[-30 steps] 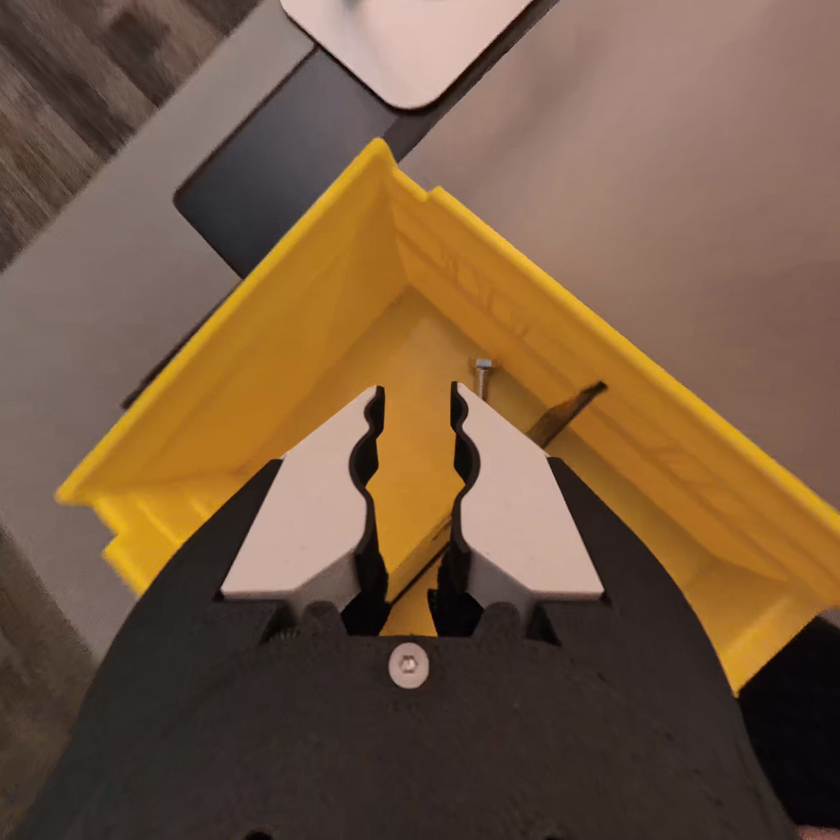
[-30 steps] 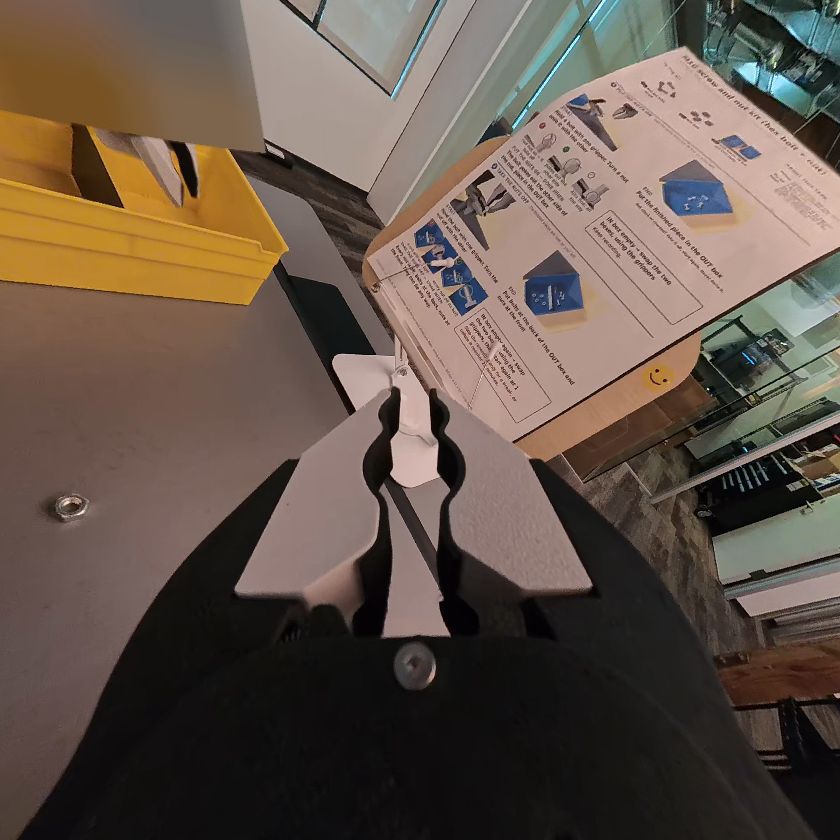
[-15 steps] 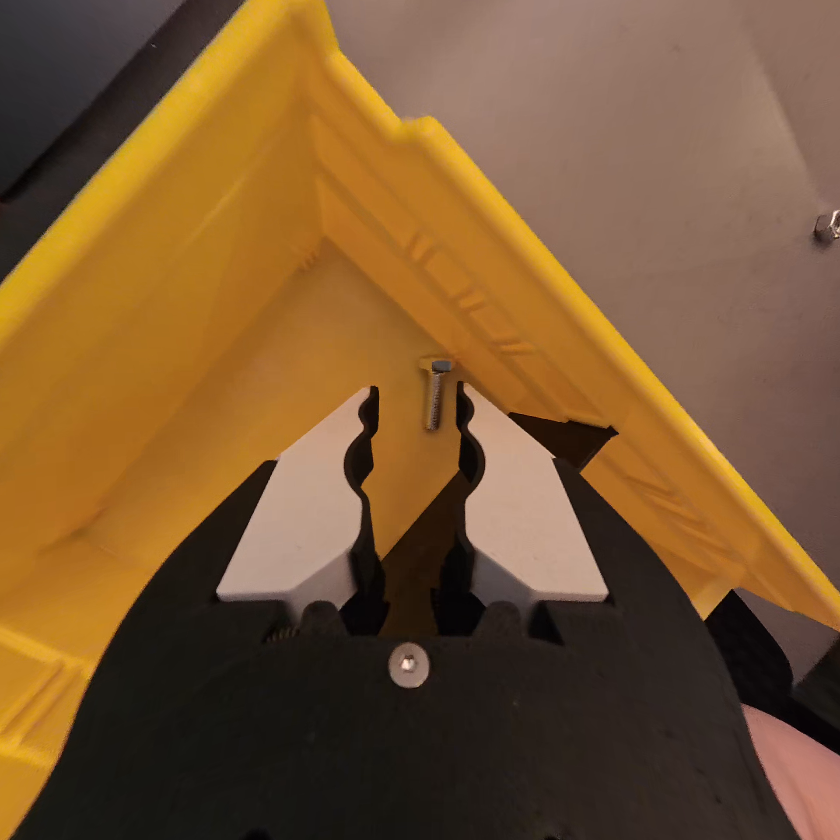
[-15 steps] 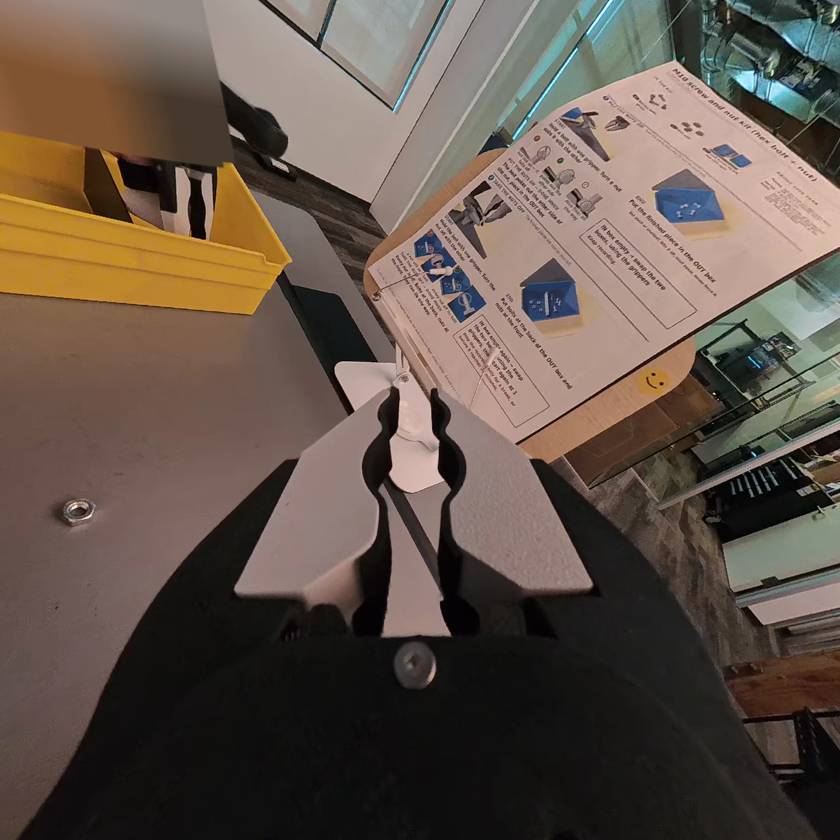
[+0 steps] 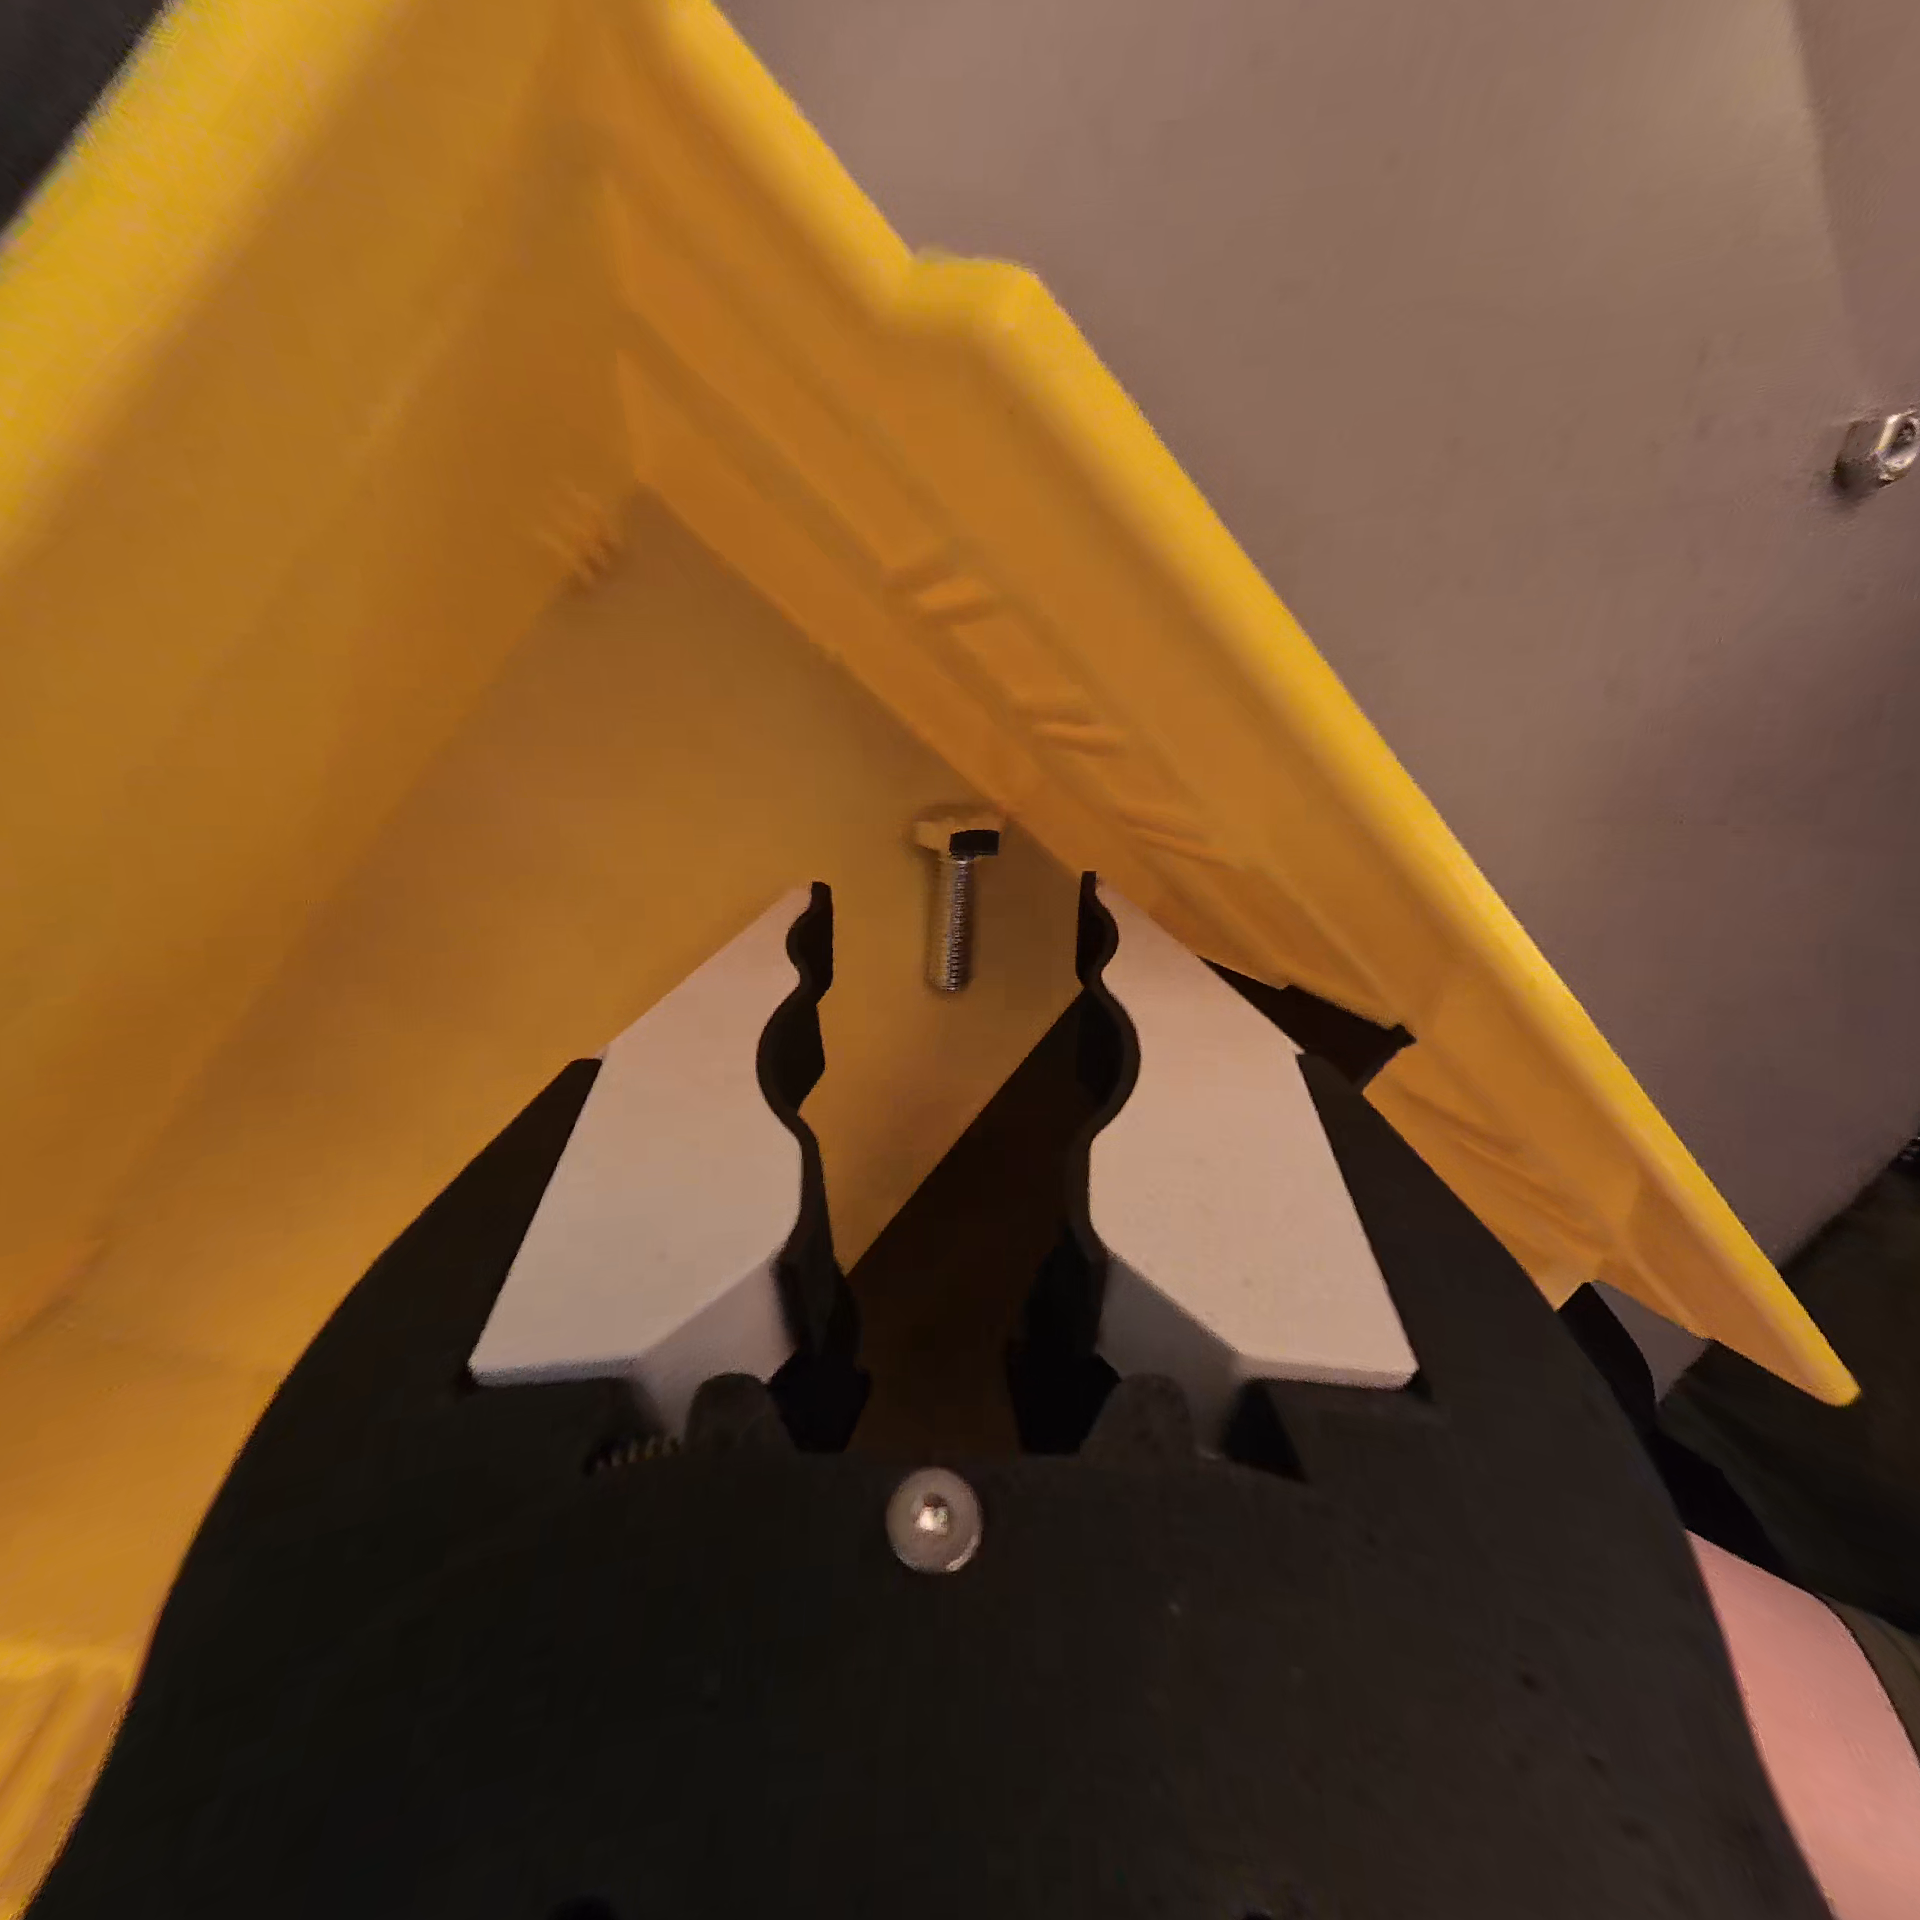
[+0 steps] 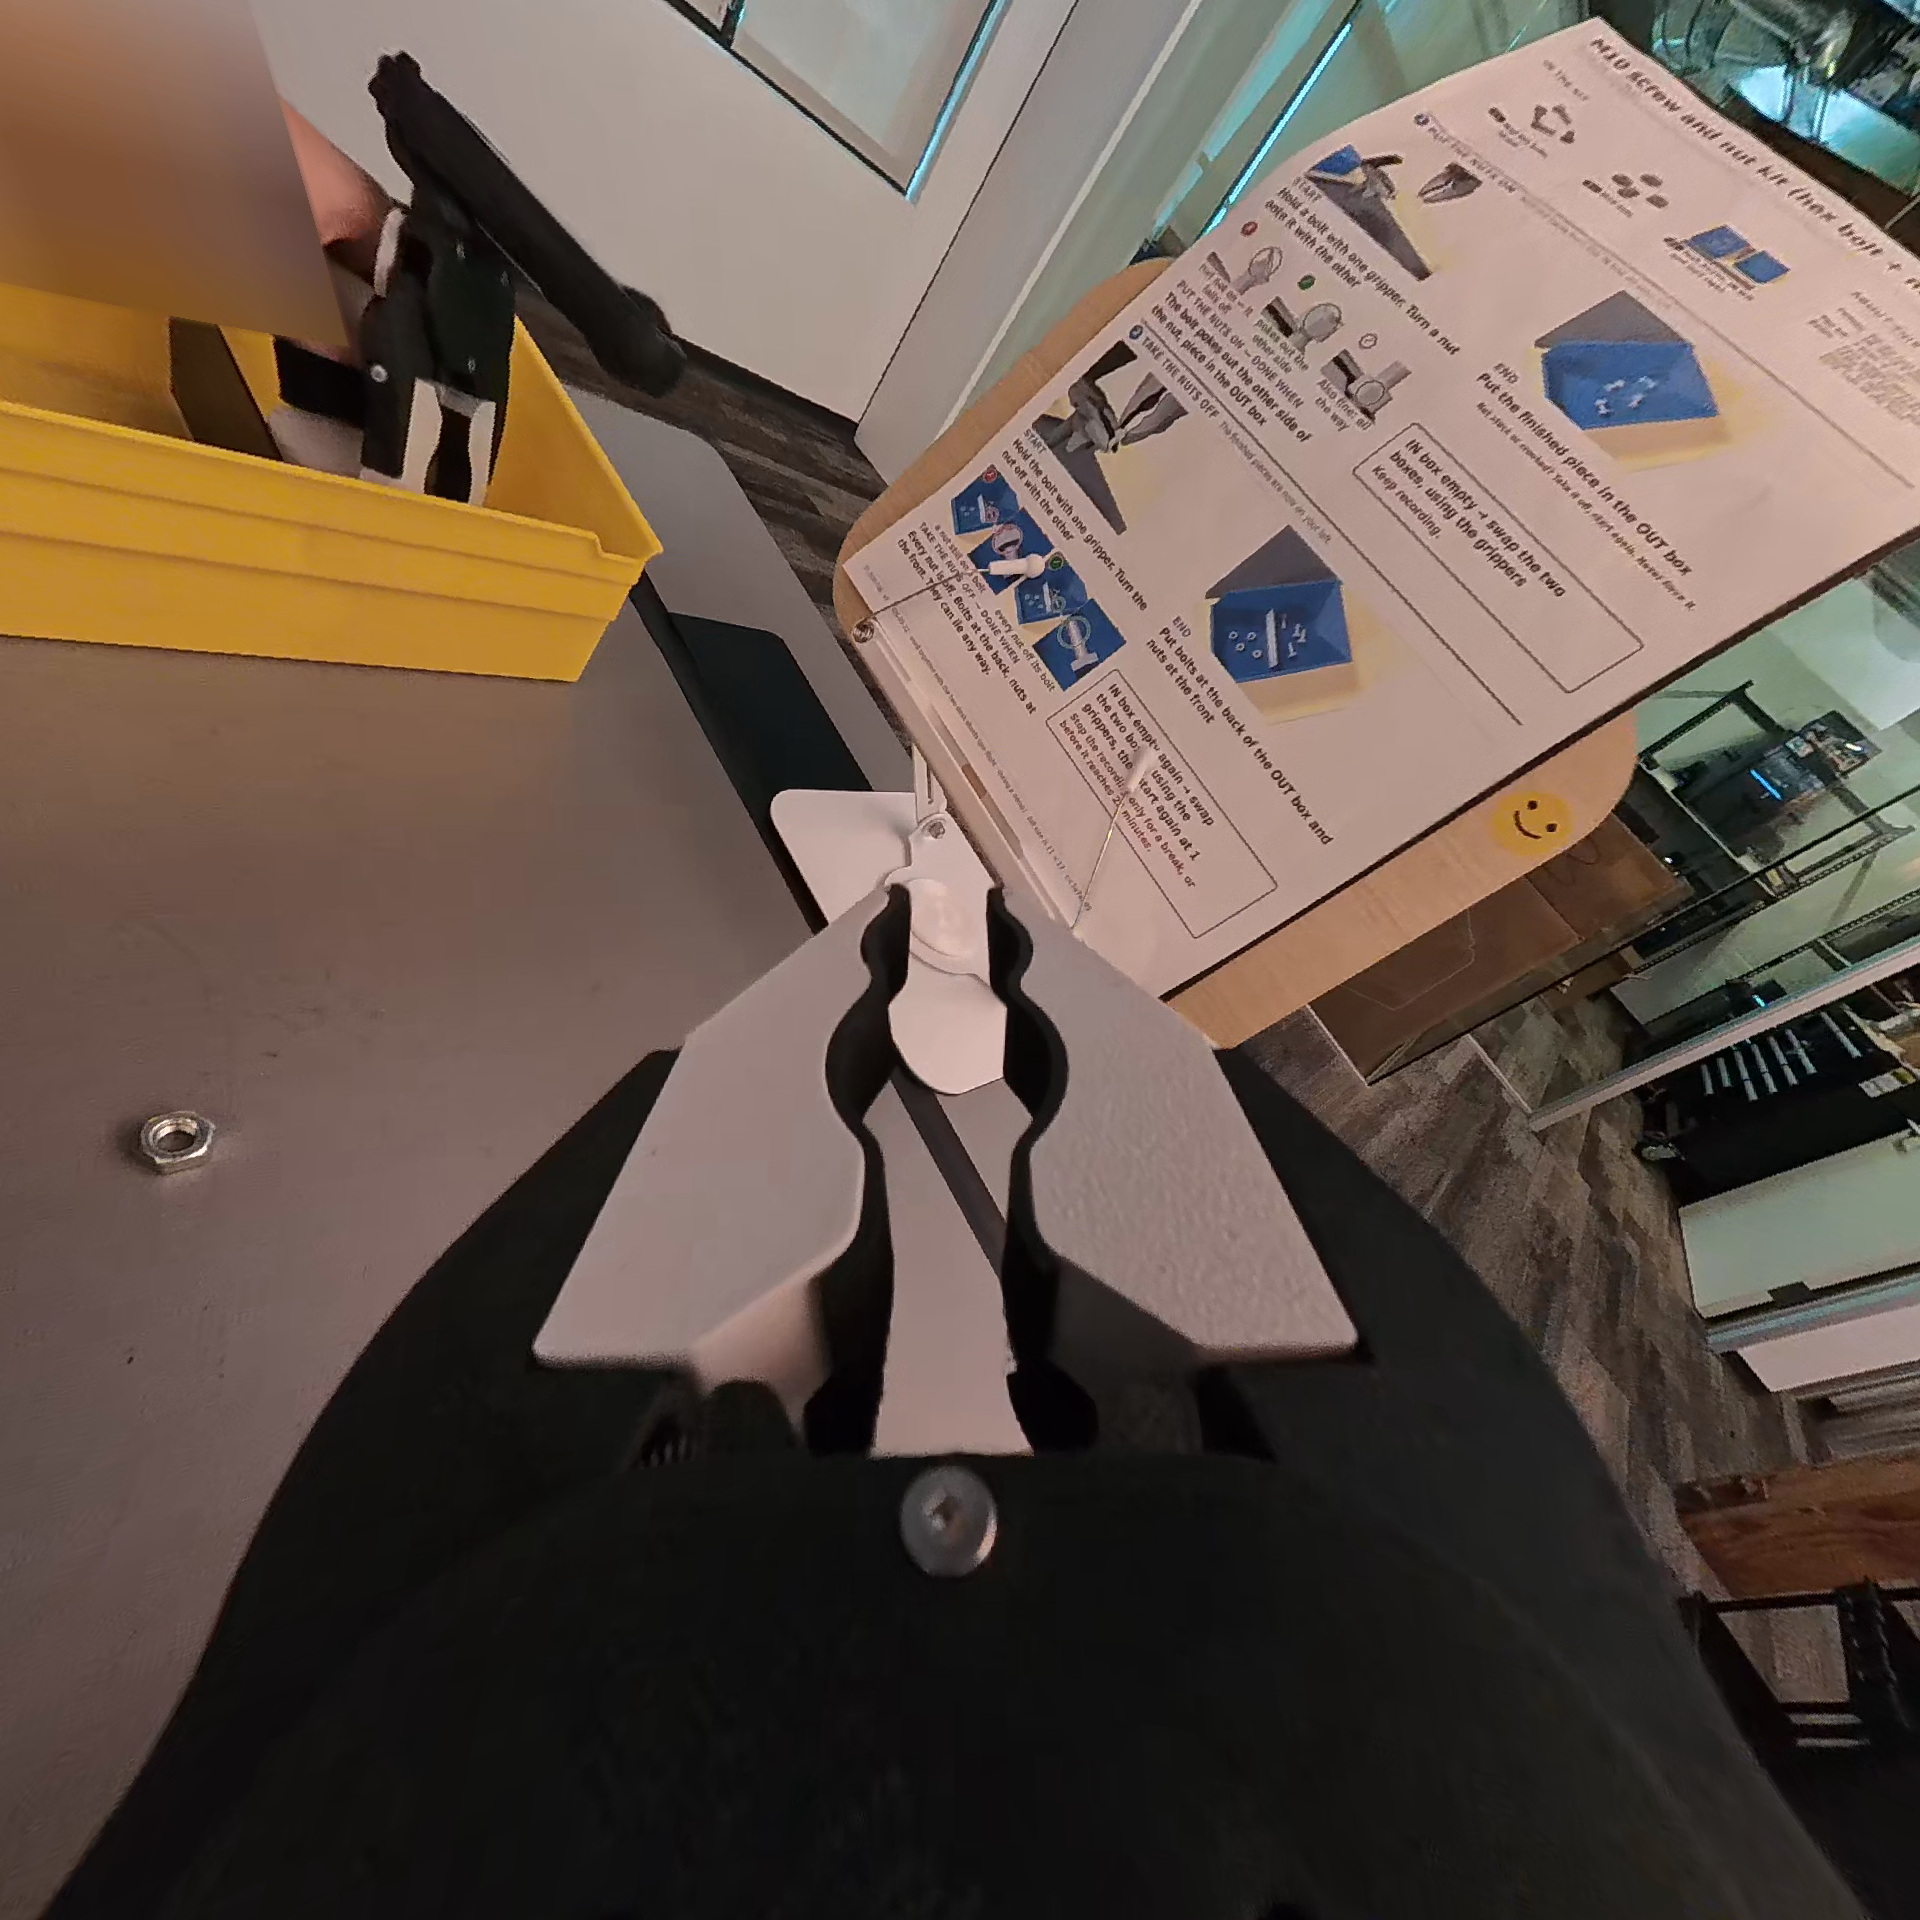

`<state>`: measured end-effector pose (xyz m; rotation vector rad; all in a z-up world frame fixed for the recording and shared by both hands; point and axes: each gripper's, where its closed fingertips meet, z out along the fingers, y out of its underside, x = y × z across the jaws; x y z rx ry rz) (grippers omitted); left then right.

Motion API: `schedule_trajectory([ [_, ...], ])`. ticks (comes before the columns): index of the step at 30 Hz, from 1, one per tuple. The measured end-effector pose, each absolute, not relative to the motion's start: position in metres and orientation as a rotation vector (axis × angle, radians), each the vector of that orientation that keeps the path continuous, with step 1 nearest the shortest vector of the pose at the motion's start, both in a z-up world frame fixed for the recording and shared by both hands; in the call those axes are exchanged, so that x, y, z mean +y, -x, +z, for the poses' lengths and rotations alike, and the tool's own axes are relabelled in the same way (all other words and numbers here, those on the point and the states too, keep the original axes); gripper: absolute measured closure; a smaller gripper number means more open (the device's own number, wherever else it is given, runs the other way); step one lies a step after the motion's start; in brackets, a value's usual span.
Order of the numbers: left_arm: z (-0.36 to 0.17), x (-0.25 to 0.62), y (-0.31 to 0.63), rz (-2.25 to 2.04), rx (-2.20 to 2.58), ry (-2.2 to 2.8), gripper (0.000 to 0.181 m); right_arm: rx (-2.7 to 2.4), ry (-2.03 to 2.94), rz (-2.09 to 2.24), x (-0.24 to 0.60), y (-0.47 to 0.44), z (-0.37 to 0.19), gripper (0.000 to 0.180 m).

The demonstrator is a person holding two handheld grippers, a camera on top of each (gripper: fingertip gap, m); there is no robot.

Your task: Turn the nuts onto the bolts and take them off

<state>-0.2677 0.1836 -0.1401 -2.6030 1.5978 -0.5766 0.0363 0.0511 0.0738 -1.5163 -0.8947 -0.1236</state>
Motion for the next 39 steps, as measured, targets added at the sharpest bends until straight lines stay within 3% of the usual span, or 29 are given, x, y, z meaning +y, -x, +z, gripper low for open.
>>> schedule_trajectory([
  [12,-0.154,0.185,0.266,-0.336,1.645,2.614,0.142,-0.914,1.514,-0.130,0.048,-0.033,0.074,0.166],
  [18,-0.156,0.189,0.268,-0.348,1.591,2.648,0.165,-0.917,1.512,-0.135,0.048,-0.033,0.075,0.166],
  [29,-0.151,0.198,0.285,-0.317,1.494,2.692,0.166,-0.932,1.512,-0.136,0.048,-0.032,0.073,0.166],
  [34,-0.120,0.204,0.281,-0.375,1.423,2.572,0.166,-0.935,1.507,-0.140,0.047,-0.032,0.074,0.166],
  [39,-0.052,0.201,0.263,-0.539,1.306,2.329,0.167,-0.943,1.482,-0.125,0.046,-0.024,0.078,0.166],
])
